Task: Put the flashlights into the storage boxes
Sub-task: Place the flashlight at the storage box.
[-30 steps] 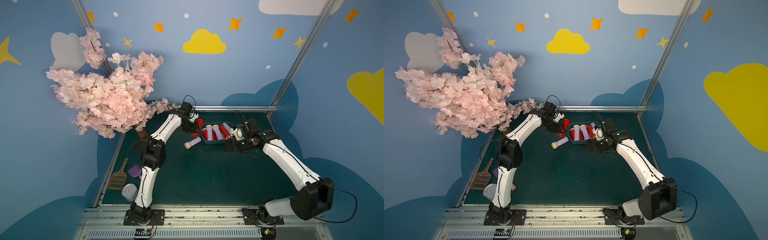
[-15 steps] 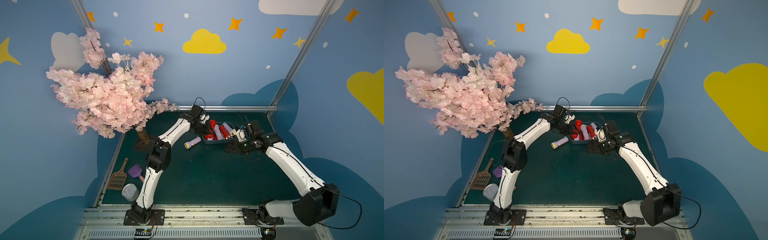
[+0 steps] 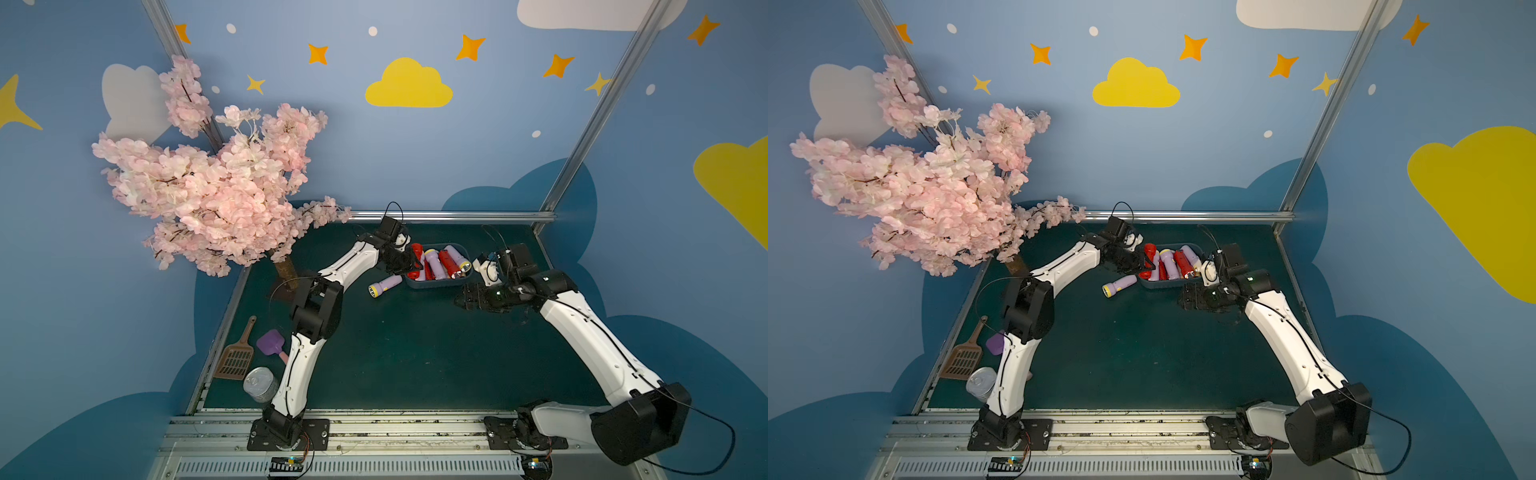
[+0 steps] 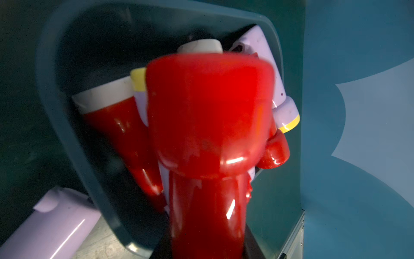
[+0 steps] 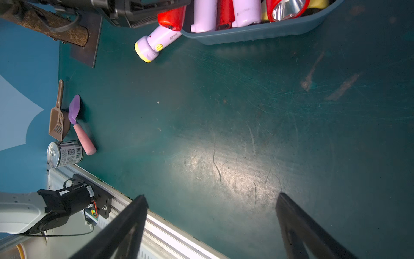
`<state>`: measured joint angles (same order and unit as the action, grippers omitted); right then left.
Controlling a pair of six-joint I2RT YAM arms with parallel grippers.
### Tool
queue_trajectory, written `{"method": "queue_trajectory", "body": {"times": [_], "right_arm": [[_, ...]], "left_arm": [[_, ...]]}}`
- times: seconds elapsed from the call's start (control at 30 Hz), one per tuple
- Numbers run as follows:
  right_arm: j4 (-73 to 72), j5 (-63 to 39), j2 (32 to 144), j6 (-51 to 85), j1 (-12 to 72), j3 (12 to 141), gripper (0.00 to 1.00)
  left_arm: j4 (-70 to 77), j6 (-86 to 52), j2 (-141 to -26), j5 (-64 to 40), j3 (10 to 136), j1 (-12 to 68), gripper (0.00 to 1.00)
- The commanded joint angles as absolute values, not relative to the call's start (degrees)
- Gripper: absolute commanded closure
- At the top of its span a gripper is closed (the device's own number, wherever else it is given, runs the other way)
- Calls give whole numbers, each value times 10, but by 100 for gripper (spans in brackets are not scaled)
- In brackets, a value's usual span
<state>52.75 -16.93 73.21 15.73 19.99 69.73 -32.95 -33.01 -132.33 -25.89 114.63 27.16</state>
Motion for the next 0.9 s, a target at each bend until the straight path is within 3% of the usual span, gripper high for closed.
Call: {"method": "queue_trajectory", "body": {"times": [0.0,0.07,0.33,0.87], "right_arm": [[541,-165,720,148,194,691,10],[541,-167,719,147,192,691,10],[539,-174,722,143,184,694,10],[523,-180,719,154,177,683,10]], "left_arm": [[-336,-338,-1331,-230,1159,268,63],[-350,-339,-1336,-219,1166,268,62],[-374,-343,-1356,-227,1194,268,39],[-433,-303,-1347,-193,1220,267,37]]}}
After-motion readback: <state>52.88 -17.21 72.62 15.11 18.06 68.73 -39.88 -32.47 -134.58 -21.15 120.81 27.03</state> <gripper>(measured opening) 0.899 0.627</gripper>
